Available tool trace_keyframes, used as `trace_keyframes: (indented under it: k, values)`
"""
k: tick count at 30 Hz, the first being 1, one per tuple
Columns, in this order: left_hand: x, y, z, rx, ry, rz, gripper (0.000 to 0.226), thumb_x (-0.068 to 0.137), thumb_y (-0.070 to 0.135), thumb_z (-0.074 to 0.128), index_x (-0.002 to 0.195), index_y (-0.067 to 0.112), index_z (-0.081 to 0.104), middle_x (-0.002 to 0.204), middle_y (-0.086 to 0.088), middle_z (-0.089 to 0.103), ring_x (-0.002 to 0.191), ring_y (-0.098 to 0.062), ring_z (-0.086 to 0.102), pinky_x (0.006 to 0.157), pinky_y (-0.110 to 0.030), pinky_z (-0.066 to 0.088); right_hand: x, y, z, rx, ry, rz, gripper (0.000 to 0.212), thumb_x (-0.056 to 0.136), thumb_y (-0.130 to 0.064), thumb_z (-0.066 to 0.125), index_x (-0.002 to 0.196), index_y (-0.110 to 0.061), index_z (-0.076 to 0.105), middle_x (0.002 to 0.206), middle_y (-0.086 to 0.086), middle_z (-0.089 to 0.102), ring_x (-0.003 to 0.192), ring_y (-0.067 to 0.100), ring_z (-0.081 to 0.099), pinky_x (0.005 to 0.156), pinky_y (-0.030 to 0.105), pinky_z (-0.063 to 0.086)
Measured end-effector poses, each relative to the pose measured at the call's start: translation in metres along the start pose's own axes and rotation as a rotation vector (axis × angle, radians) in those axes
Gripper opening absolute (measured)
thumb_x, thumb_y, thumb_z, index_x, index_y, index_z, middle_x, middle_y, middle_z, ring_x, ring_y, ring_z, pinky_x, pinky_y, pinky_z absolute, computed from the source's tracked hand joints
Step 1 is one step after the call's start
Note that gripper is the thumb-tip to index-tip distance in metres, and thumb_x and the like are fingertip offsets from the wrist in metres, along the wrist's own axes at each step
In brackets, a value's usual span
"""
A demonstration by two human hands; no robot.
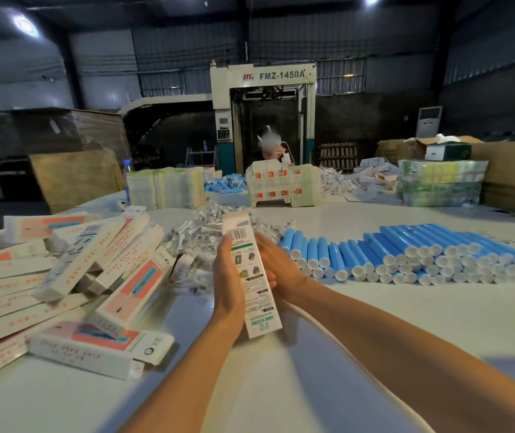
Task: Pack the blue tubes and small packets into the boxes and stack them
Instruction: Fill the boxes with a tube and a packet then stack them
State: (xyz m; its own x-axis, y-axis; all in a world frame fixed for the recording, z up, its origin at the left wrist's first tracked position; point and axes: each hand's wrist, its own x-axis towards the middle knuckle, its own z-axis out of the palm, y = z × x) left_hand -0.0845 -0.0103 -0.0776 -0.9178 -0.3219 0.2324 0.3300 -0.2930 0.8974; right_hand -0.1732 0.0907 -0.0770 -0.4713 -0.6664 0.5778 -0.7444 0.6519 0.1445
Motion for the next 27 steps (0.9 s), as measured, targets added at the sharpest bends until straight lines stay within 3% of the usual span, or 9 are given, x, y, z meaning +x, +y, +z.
trace_keyframes:
  k: [2,4,7,10,13,17,27]
  values:
    - [-0.003,0.008,0.003,-0.093,-0.062,-0.001,0.066,0.107,0.061,0.04,0.09,0.008,0.076,0.077,-0.02,0.072,0.052,-0.028,0.068,0.048,-0.031,0.056,-0.008,-0.001,-0.014,0.232,0.08,0.135,0.009,0.101,-0.011,0.054,0.105,-0.007,0.062,0.093,-0.006,0.058,0.078,0.018,0.053,0.072,0.042,0.052]
    - [-0.007,0.014,0.008,-0.161,-0.154,0.004,0.066,0.107,0.061,0.04,0.091,0.01,0.079,0.081,-0.019,0.073,0.052,-0.028,0.067,0.05,-0.033,0.058,-0.016,0.002,-0.031,0.558,0.217,0.422,0.015,0.104,-0.017,0.051,0.117,-0.011,0.054,0.082,-0.013,0.054,0.068,0.011,0.051,0.066,0.037,0.05]
    - [-0.018,0.015,0.02,-0.176,-0.271,-0.054,0.064,0.106,0.06,0.041,0.108,0.004,0.071,0.087,-0.018,0.072,0.054,-0.029,0.065,0.054,-0.035,0.057,-0.036,0.013,-0.07,0.766,0.532,0.633,0.038,0.1,-0.01,0.065,0.132,-0.018,0.047,0.086,-0.004,0.07,0.077,0.009,0.068,0.072,0.02,0.057]
    - [-0.038,0.007,0.037,-0.117,-0.39,-0.11,0.064,0.105,0.059,0.042,0.121,0.001,0.066,0.089,-0.017,0.07,0.055,-0.029,0.063,0.053,-0.035,0.056,-0.064,0.028,-0.111,0.947,0.782,0.681,0.033,0.098,-0.015,0.07,0.124,-0.015,0.052,0.098,0.006,0.076,0.082,0.013,0.073,0.072,0.022,0.057]
    - [-0.058,-0.002,0.049,-0.033,-0.474,-0.175,0.067,0.103,0.06,0.043,0.123,0.0,0.065,0.093,-0.017,0.071,0.058,-0.03,0.065,0.055,-0.034,0.056,-0.088,0.038,-0.142,1.0,0.896,0.743,0.025,0.096,-0.017,0.073,0.117,-0.014,0.059,0.091,0.004,0.076,0.081,0.014,0.074,0.07,0.022,0.057]
    - [-0.079,-0.011,0.061,-0.005,-0.546,-0.288,0.069,0.101,0.066,0.044,0.107,0.002,0.07,0.089,-0.014,0.07,0.062,-0.029,0.066,0.059,-0.033,0.057,-0.106,0.036,-0.158,1.009,0.836,0.725,0.026,0.093,-0.019,0.076,0.115,-0.015,0.062,0.088,0.001,0.077,0.081,0.02,0.074,0.071,0.024,0.059]
    - [-0.087,-0.01,0.066,0.025,-0.522,-0.231,0.068,0.103,0.067,0.042,0.108,0.006,0.072,0.091,-0.016,0.07,0.062,-0.032,0.066,0.061,-0.036,0.054,-0.104,0.013,-0.152,0.908,0.544,0.596,0.025,0.091,-0.023,0.079,0.106,-0.016,0.06,0.095,0.002,0.074,0.086,0.013,0.073,0.07,0.023,0.06]
